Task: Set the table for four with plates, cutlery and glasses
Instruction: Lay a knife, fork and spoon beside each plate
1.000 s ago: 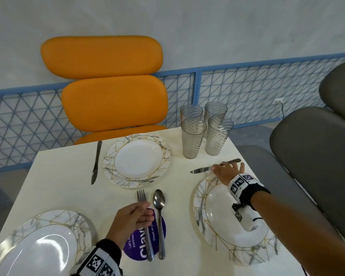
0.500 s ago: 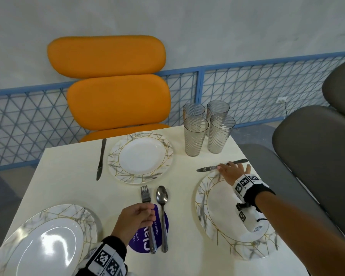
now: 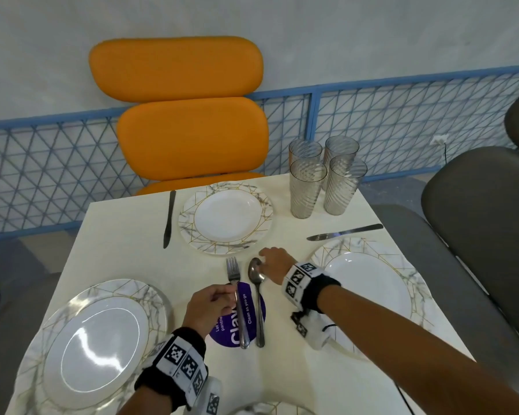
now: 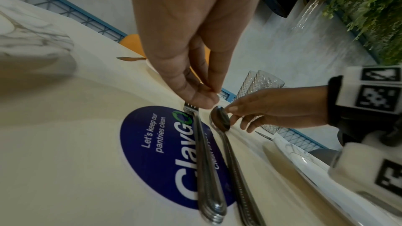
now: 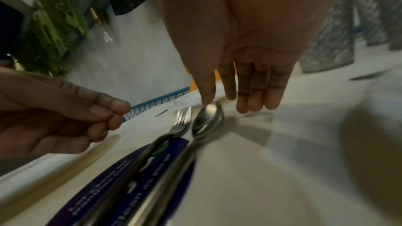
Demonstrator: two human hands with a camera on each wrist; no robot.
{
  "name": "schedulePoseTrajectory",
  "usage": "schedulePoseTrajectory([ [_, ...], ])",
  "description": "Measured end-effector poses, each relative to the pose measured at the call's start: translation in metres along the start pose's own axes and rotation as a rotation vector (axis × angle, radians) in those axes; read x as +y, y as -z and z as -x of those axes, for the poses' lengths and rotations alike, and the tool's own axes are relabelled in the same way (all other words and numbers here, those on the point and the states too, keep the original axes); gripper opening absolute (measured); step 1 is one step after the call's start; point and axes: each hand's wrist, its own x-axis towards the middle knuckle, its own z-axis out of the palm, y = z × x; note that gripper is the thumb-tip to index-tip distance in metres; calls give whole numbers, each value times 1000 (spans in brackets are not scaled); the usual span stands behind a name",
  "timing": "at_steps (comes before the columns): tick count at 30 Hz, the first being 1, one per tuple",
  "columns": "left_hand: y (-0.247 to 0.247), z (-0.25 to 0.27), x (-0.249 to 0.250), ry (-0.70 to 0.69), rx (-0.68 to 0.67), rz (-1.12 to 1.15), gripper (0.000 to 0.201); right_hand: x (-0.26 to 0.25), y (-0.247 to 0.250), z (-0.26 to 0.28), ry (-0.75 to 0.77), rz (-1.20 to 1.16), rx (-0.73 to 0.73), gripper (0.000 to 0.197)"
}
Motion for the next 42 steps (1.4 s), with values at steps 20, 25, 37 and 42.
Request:
schedulePoseTrajectory([
  [20, -41, 39, 34, -33, -210, 124, 18, -24, 50, 50, 116, -653, 247, 24],
  [25, -39, 36, 41, -70, -107, 188, 13, -22, 29, 71, 22, -860, 285, 21],
  [37, -45, 26, 43, -68, -20, 387, 6, 1, -2, 107, 56, -981, -172, 13],
  [42, -56, 17, 44, -73, -21, 427, 6, 22, 11, 102, -4, -1116, -48, 8],
])
